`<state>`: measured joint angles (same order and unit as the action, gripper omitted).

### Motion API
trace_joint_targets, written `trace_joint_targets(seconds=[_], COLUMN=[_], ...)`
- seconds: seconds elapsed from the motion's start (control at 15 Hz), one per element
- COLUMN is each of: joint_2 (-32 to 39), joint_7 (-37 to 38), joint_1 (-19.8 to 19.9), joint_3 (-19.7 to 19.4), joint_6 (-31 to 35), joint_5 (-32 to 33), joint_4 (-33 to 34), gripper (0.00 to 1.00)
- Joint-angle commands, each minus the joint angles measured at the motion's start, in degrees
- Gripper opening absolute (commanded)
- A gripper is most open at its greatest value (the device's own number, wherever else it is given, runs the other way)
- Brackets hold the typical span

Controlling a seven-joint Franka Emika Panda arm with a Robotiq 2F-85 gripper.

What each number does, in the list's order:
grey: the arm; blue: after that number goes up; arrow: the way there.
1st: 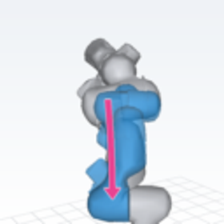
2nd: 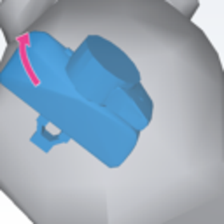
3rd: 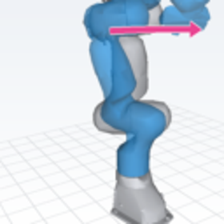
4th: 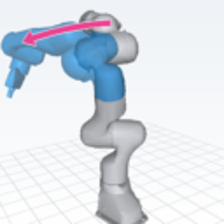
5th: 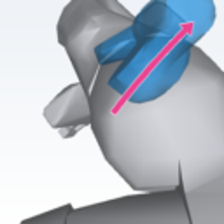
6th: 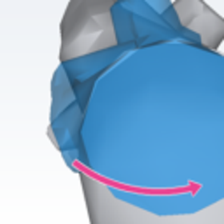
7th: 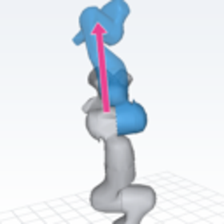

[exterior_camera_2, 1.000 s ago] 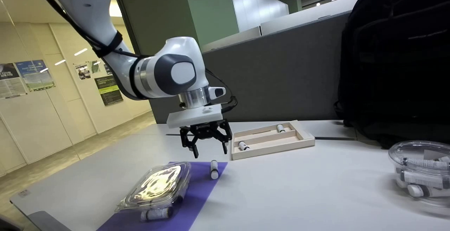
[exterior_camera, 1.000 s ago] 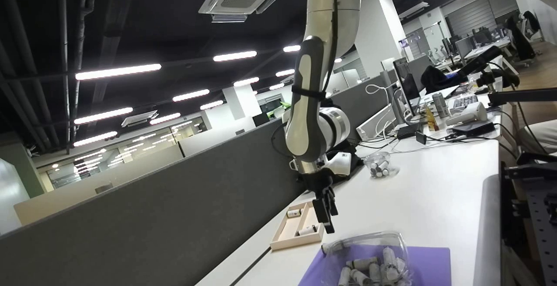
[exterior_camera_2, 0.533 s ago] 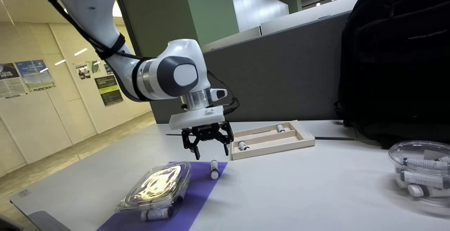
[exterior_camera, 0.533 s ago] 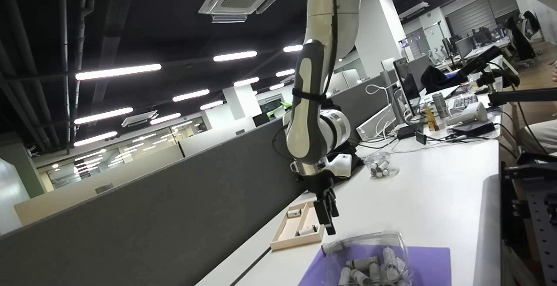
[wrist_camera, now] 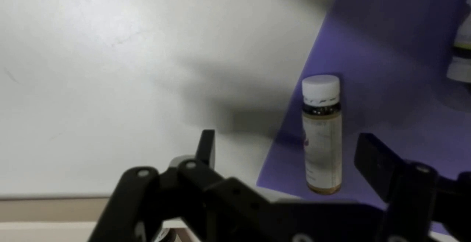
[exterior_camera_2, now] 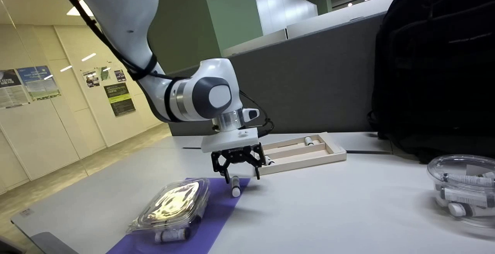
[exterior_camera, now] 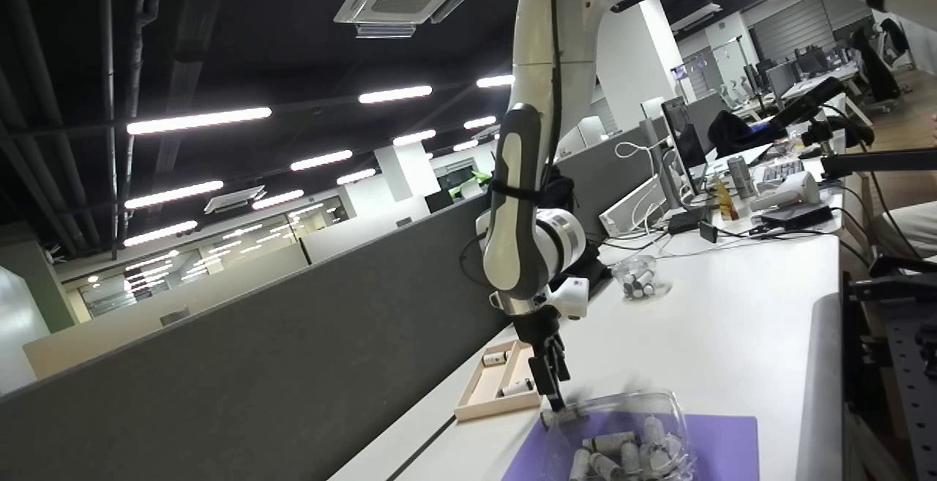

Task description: Put the thing on the blue mat on the tray

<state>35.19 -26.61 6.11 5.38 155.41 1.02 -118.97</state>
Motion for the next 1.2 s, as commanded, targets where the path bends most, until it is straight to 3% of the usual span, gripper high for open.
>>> trace_joint_targets(seconds=[0.0,0.6,1.13], joint_2=[2.55,1.51,-1.39], joint_7=[0.88,-1.82,-1.91], joint_1=[-0.30,1.03,2.26], joint_3=[0.42,3.19,3.12], joint_6=[-1.90,-2.54,-3.59], joint_5=[2.47,2.69,1.98], joint_4=[3.36,2.72,5.67], gripper=[0.67,0.05,0.07])
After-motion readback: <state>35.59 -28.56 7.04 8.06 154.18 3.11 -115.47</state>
